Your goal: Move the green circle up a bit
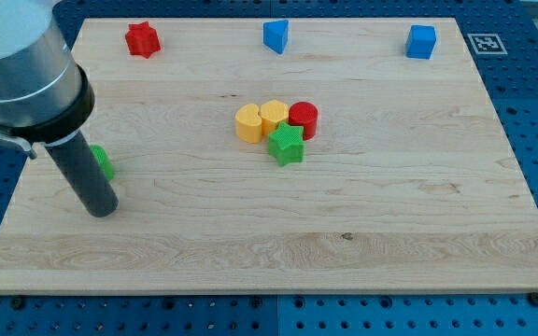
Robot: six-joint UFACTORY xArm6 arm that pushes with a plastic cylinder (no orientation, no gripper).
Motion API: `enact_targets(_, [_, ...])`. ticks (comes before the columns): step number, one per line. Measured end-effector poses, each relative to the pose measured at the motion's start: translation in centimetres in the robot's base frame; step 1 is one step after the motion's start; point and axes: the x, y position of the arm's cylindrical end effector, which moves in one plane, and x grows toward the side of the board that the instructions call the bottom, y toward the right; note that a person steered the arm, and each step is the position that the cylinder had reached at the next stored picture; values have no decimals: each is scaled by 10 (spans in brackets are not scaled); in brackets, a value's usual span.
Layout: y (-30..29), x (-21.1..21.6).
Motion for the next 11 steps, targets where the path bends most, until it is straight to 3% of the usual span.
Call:
enact_targets(2, [-1,-48])
enact_targets(3, [-1,-12])
enact_targets(5, [-5,4])
enact_targets(9, [-40,-71])
enact_targets(11, [-40,-81])
